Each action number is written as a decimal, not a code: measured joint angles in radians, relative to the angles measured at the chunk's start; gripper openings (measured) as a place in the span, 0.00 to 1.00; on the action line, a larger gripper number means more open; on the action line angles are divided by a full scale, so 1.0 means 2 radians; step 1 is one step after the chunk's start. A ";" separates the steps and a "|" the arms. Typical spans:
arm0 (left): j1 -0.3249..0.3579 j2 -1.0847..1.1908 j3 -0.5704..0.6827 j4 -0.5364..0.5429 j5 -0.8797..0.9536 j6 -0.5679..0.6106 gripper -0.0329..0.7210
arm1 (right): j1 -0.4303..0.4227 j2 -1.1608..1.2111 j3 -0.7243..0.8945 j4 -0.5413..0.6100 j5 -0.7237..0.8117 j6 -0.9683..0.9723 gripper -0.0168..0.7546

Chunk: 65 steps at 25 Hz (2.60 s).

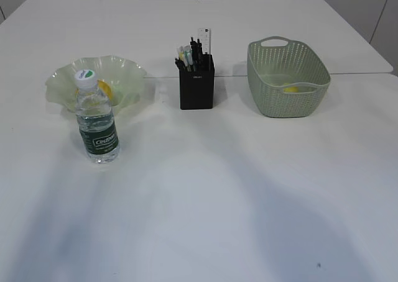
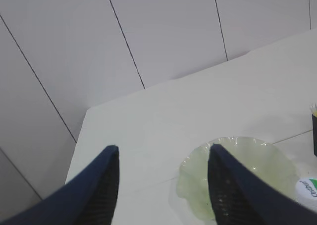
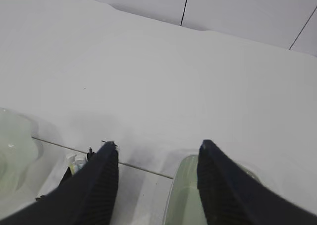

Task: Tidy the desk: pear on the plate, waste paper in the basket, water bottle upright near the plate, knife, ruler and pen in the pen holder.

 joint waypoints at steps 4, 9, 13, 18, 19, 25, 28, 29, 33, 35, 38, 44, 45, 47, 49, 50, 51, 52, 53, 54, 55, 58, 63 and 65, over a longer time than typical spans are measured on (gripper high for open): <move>0.000 -0.013 0.000 0.000 0.011 0.000 0.58 | 0.000 -0.049 0.046 0.000 -0.013 0.000 0.52; 0.000 -0.013 0.000 -0.009 0.021 0.000 0.58 | 0.000 -0.126 0.123 -0.006 -0.051 0.000 0.52; 0.000 -0.030 0.000 -0.012 0.030 0.000 0.58 | 0.000 -0.190 0.203 -0.019 -0.088 0.000 0.52; 0.000 -0.070 0.000 -0.012 0.069 0.000 0.58 | 0.000 -0.264 0.316 -0.027 -0.123 0.001 0.52; 0.000 -0.077 0.000 -0.013 0.081 0.000 0.58 | 0.000 -0.279 0.338 -0.027 -0.128 0.002 0.52; 0.000 -0.129 0.000 -0.016 0.149 0.000 0.55 | 0.000 -0.370 0.456 -0.028 -0.160 0.012 0.52; 0.000 -0.152 0.000 -0.019 0.176 0.000 0.54 | 0.000 -0.415 0.509 -0.028 -0.183 0.015 0.52; 0.000 -0.159 0.000 -0.020 0.184 0.000 0.54 | 0.000 -0.431 0.526 -0.028 -0.189 0.016 0.52; 0.000 -0.183 0.000 -0.034 0.216 0.000 0.54 | 0.000 -0.494 0.586 -0.029 -0.200 0.020 0.52; 0.000 -0.198 0.000 -0.040 0.238 0.000 0.54 | 0.000 -0.523 0.613 -0.030 -0.200 0.021 0.52; 0.000 -0.225 0.000 -0.045 0.276 0.000 0.54 | 0.000 -0.572 0.645 -0.030 -0.184 0.028 0.52; 0.000 -0.294 0.000 -0.061 0.357 0.000 0.51 | 0.000 -0.658 0.663 -0.029 -0.112 0.034 0.52; 0.000 -0.306 0.000 -0.063 0.370 0.000 0.50 | 0.000 -0.667 0.663 -0.028 -0.099 0.034 0.52; 0.000 -0.328 0.000 -0.069 0.391 0.000 0.49 | 0.000 -0.687 0.665 -0.027 -0.080 0.034 0.52; 0.000 -0.348 0.000 -0.075 0.416 0.000 0.49 | 0.000 -0.705 0.671 -0.019 -0.059 0.033 0.52; 0.000 -0.359 0.000 -0.079 0.431 0.000 0.48 | 0.000 -0.716 0.676 -0.013 -0.051 0.029 0.52; 0.000 -0.371 0.000 -0.082 0.442 0.000 0.48 | 0.000 -0.728 0.681 -0.004 -0.041 0.024 0.52; 0.000 -0.381 0.000 -0.085 0.455 0.000 0.48 | 0.000 -0.739 0.685 0.004 -0.032 0.019 0.52; 0.000 -0.393 0.000 -0.086 0.468 0.000 0.48 | 0.000 -0.753 0.690 0.012 -0.024 0.015 0.52; 0.000 -0.405 0.000 -0.087 0.478 0.000 0.48 | 0.000 -0.768 0.695 0.020 -0.014 0.009 0.52; 0.000 -0.414 -0.001 -0.088 0.491 0.000 0.48 | 0.000 -0.782 0.697 0.026 -0.002 0.005 0.52; 0.000 -0.444 -0.001 -0.092 0.530 0.000 0.48 | 0.000 -0.828 0.701 0.035 0.040 -0.001 0.52; 0.000 -0.478 -0.004 -0.093 0.583 0.000 0.48 | 0.000 -0.893 0.701 0.056 0.126 -0.024 0.52; 0.000 -0.479 -0.005 -0.098 0.597 0.000 0.48 | 0.000 -0.917 0.701 0.074 0.150 -0.036 0.52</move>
